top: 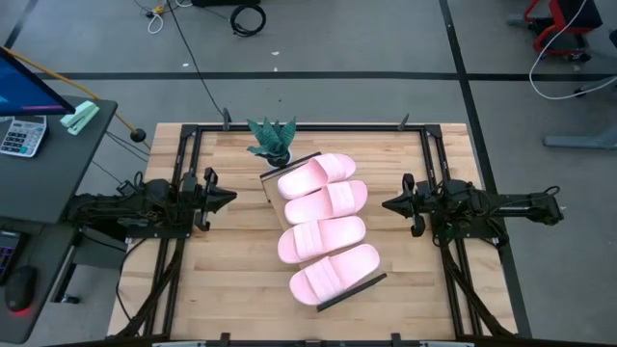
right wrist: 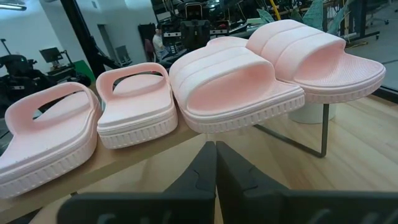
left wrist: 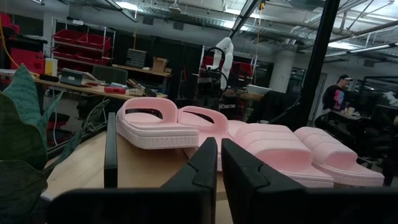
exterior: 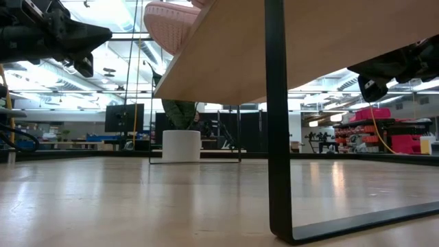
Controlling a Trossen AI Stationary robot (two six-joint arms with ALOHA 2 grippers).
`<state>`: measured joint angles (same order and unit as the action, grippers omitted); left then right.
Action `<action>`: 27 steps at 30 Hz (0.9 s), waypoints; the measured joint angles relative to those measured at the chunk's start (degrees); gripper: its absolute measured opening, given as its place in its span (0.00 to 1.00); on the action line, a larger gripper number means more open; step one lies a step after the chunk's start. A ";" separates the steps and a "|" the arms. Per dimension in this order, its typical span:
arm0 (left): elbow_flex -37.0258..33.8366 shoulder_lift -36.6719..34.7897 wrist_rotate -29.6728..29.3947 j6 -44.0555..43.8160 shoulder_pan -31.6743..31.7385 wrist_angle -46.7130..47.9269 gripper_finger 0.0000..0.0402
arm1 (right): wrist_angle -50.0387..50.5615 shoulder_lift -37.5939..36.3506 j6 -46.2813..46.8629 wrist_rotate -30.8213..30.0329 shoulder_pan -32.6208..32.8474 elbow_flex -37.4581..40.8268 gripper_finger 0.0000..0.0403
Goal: Pick and place slides into the shelf
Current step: Return to Home Position
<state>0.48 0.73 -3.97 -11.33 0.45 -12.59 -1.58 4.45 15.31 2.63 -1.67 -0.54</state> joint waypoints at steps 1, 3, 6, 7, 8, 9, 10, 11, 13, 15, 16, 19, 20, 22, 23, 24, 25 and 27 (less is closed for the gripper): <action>-0.01 0.00 -0.02 0.01 -0.01 0.01 0.06 | 0.00 0.00 0.00 0.00 0.00 0.00 0.02; 0.01 0.00 -0.02 0.02 0.00 0.00 0.06 | 0.00 0.00 0.00 0.00 0.00 0.00 0.02; 0.01 0.00 -0.02 0.06 0.00 -0.01 0.08 | 0.00 0.00 -0.01 0.00 -0.01 0.00 0.02; 0.01 0.00 -0.02 0.04 0.01 -0.01 0.08 | 0.00 0.00 0.00 0.00 0.00 0.00 0.02; -0.01 0.00 -0.02 0.01 0.00 0.00 0.09 | 0.00 0.00 -0.01 0.00 0.00 0.00 0.02; 0.00 0.00 -0.02 0.00 0.01 -0.01 0.09 | 0.00 0.00 -0.02 0.00 0.00 0.00 0.02; -0.01 0.00 -0.02 0.05 0.00 -0.01 0.09 | 0.00 0.00 -0.02 0.00 0.00 0.00 0.02; -0.01 0.00 -0.02 0.04 0.01 0.00 0.10 | 0.00 0.00 -0.02 0.00 0.00 0.00 0.02; 0.02 0.00 -0.02 0.02 0.01 0.00 0.10 | 0.00 0.00 -0.01 0.00 0.00 0.00 0.02; 0.00 0.00 -0.02 0.05 -0.01 -0.01 0.10 | 0.00 0.01 -0.02 0.00 0.00 0.00 0.02; -0.01 0.00 -0.02 0.03 -0.01 -0.01 0.09 | 0.00 0.01 -0.01 0.00 0.00 0.00 0.02; 0.00 0.00 -0.02 0.04 0.02 -0.01 0.08 | 0.00 0.00 -0.02 0.00 0.00 0.00 0.02; 0.01 0.00 -0.02 0.03 -0.01 -0.01 0.08 | 0.00 0.02 -0.02 0.00 -0.02 0.00 0.02; 0.00 0.00 -0.01 0.01 0.00 -0.01 0.07 | 0.00 0.02 -0.02 0.00 0.00 0.00 0.02; 0.01 0.00 -0.02 0.04 0.01 -0.01 0.07 | 0.00 0.02 -0.02 0.00 -0.02 0.00 0.02; -0.01 0.00 -0.02 0.04 -0.01 -0.01 0.06 | 0.00 0.02 -0.02 -0.01 0.00 0.00 0.02; -0.01 0.00 -0.02 0.02 0.02 -0.01 0.06 | 0.00 0.02 -0.02 0.00 0.00 0.00 0.02; 0.00 0.00 -0.02 0.04 -0.01 -0.01 0.07 | 0.00 0.02 -0.02 0.00 0.00 0.00 0.03</action>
<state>0.47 0.73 -3.99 -11.29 0.45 -12.60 -1.58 4.47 15.29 2.63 -1.67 -0.54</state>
